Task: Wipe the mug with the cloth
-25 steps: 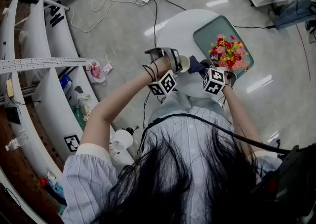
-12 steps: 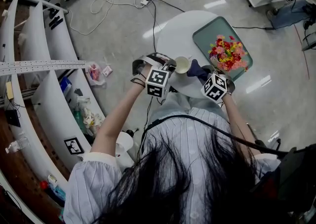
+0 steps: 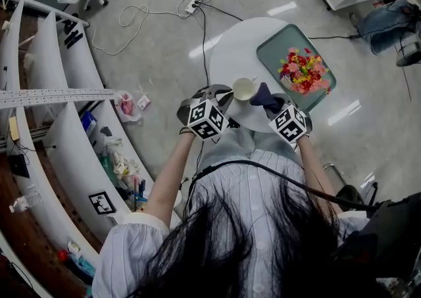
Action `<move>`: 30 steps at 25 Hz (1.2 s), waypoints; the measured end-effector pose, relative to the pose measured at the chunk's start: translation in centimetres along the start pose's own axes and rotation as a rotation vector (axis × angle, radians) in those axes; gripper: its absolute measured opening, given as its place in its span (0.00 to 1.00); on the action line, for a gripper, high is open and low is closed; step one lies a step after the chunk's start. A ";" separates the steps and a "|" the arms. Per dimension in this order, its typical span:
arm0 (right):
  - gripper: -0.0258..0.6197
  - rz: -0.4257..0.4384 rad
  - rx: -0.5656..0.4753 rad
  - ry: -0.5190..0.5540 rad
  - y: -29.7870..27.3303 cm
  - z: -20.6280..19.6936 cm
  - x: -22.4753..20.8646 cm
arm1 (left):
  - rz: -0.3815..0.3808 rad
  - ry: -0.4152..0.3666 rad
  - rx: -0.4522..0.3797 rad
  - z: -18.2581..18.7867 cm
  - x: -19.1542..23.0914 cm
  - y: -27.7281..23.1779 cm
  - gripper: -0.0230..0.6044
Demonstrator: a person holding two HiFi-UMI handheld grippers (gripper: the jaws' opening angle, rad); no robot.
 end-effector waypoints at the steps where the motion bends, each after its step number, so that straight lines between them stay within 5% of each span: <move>1: 0.23 -0.005 -0.010 -0.022 0.1 0.1 0.2 | 0.010 0.042 -0.015 -0.2 0.0 0.2 0.10; 7: 0.23 -0.046 -0.069 -0.137 1.1 1.1 1.2 | 0.034 0.240 -0.101 -0.8 -0.4 0.7 0.10; 16: 0.23 -0.069 -0.142 -0.264 3.2 2.1 4.4 | -0.016 0.305 -0.097 -2.3 -3.4 1.3 0.10; 23: 0.23 -0.076 -0.167 -0.258 5.0 2.5 5.2 | 0.055 0.468 -0.151 -4.0 -3.5 3.4 0.10; 30: 0.23 -0.057 -0.190 -0.225 6.6 2.5 6.1 | 0.122 0.507 -0.158 -3.7 -4.4 5.7 0.10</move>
Point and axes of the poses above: the fingertips, and each gripper's own axes: y backward along the fingers, x to its left, z out of its top, the point moved 5 cm from there along y, backward along the fingers, and after that the axes turned 3 degrees about x, right-handed, at the moved point
